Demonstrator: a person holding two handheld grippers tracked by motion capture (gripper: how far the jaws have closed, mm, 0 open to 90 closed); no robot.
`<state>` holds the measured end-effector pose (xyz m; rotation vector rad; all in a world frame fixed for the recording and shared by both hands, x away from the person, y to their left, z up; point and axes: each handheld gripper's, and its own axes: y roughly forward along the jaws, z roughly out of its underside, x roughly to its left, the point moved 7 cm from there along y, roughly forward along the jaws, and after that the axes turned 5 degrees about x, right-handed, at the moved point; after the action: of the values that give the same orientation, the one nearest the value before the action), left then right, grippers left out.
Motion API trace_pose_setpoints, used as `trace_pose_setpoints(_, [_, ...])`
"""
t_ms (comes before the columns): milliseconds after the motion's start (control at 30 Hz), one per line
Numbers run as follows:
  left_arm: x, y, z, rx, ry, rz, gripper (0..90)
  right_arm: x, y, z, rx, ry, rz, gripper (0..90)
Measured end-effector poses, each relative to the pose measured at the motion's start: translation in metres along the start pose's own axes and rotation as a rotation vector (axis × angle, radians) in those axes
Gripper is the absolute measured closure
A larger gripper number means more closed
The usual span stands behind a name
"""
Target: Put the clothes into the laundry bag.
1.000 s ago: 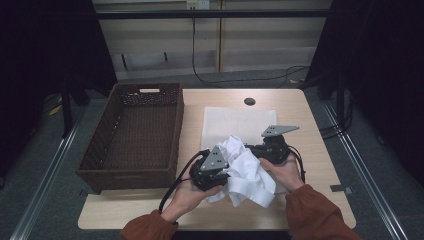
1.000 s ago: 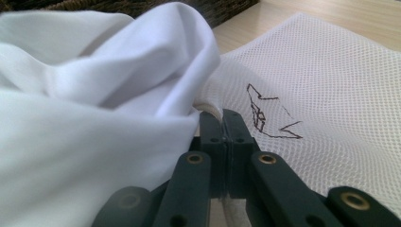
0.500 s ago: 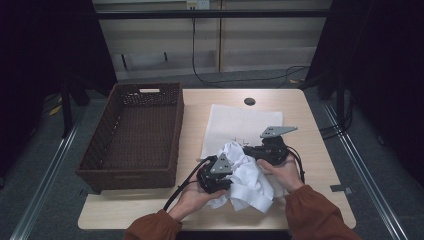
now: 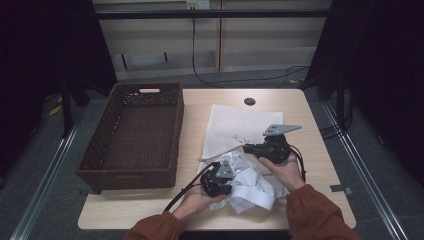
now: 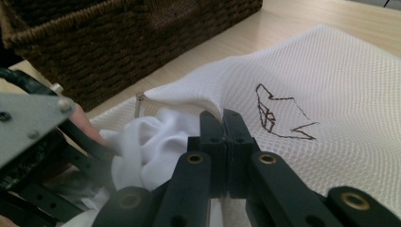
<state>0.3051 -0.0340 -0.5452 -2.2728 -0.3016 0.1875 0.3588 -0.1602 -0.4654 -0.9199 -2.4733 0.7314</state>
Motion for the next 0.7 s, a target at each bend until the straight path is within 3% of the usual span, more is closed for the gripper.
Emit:
trace_pose_setpoints(33, [0.000, 0.001, 0.000, -0.017, -0.018, 0.008, 79.0, 0.000, -0.002, -0.002, -0.008, -0.001, 0.002, 88.5])
trace_pose_setpoints(133, [-0.001, 0.000, -0.001, -0.014, -0.010, -0.016, 78.4, 0.002, -0.004, -0.002, -0.012, -0.006, 0.001, 88.5])
trace_pose_setpoints(233, [-0.001, -0.002, -0.002, -0.030, -0.022, -0.008, 74.3, 0.002, 0.001, 0.001, 0.004, -0.008, -0.002, 88.5])
trace_pose_setpoints(333, [-0.001, -0.007, -0.003, -0.035, -0.035, -0.016, 66.8, 0.002, 0.004, 0.004, 0.020, -0.011, -0.003, 88.5])
trace_pose_setpoints(467, [-0.006, -0.016, -0.006, -0.043, -0.033, -0.012, 50.0, 0.003, 0.005, 0.005, 0.024, -0.012, -0.002, 88.4])
trace_pose_setpoints(700, [-0.010, -0.035, -0.009, -0.072, -0.010, -0.042, 28.5, 0.001, 0.006, 0.006, 0.028, -0.011, 0.000, 88.4])
